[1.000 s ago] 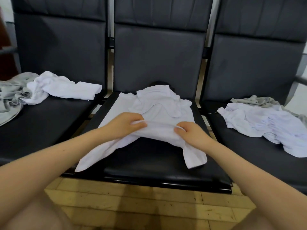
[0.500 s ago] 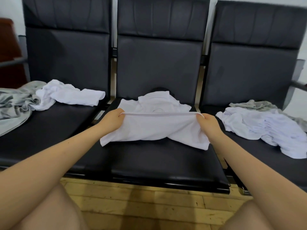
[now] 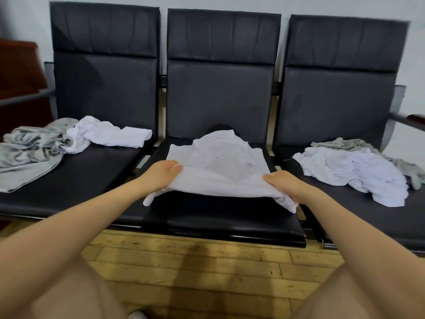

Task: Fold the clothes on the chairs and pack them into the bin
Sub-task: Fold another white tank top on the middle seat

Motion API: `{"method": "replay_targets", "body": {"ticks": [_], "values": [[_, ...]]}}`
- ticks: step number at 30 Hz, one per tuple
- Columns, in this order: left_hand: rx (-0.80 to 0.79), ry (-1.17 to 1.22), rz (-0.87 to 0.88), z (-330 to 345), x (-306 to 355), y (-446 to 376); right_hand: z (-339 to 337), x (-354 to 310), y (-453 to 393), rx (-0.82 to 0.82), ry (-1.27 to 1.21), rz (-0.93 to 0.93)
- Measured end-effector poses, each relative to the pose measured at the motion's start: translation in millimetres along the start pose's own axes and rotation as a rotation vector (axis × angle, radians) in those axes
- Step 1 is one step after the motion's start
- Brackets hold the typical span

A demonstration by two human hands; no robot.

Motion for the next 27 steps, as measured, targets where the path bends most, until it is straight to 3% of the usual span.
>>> {"method": "replay_targets", "body": {"ticks": [6, 15, 22, 27], "values": [[0.113, -0.112, 0.050, -13, -21, -16, -24, -4, -13, 0.180, 0.170, -0.204], [0.291, -0.129, -0.044, -26, -48, -101, -46, -6, -76, 0.428, 0.120, -0.159], [0.348, -0.305, -0.024, -22, -33, -182, -59, -6, -146, 0.531, 0.130, -0.200], [0.431, -0.236, -0.057, -21, -39, -238, -62, -10, -202, 0.566, 0.143, -0.270]]}}
Point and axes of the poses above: each hand's wrist, its own y-axis away from the middle knuckle, its own z-axis out of the palm, x = y × z, the point moved 7 cm from there along -y, towards the middle knuckle, and after that the axes turned 11 degrees about -z, right-handed, at the moved point
